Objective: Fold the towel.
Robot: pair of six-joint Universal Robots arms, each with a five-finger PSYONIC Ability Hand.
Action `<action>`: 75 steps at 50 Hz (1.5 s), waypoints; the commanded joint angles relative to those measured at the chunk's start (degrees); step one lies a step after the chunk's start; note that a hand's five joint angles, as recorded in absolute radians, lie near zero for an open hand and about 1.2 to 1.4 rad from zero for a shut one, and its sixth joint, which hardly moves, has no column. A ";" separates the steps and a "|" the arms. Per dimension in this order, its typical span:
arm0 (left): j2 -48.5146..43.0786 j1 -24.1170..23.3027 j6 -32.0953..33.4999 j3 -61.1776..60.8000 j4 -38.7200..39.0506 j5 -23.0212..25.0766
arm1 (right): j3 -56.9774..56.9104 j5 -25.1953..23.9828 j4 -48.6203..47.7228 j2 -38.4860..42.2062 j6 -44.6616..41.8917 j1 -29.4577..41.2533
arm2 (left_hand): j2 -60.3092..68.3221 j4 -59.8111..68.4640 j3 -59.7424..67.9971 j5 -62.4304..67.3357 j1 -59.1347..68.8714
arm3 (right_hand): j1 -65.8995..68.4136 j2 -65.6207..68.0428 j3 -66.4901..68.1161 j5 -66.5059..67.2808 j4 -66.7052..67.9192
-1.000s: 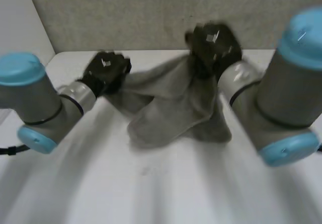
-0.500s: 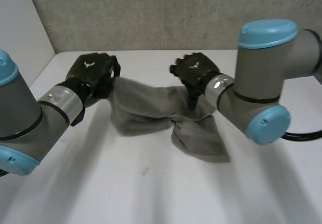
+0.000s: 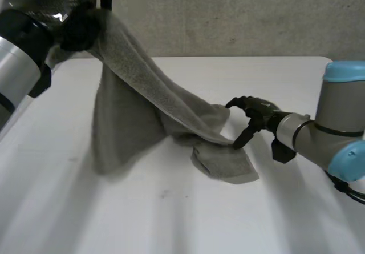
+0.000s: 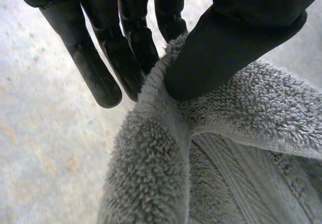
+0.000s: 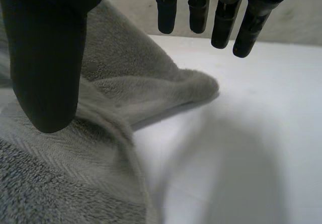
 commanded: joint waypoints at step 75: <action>-34.57 10.35 13.27 -12.48 14.39 3.26 | 9.60 15.77 -3.65 -4.97 -35.67 0.77 | 10.28 10.29 10.41 11.05 13.08 | 68.09 66.93 67.94 66.60 66.99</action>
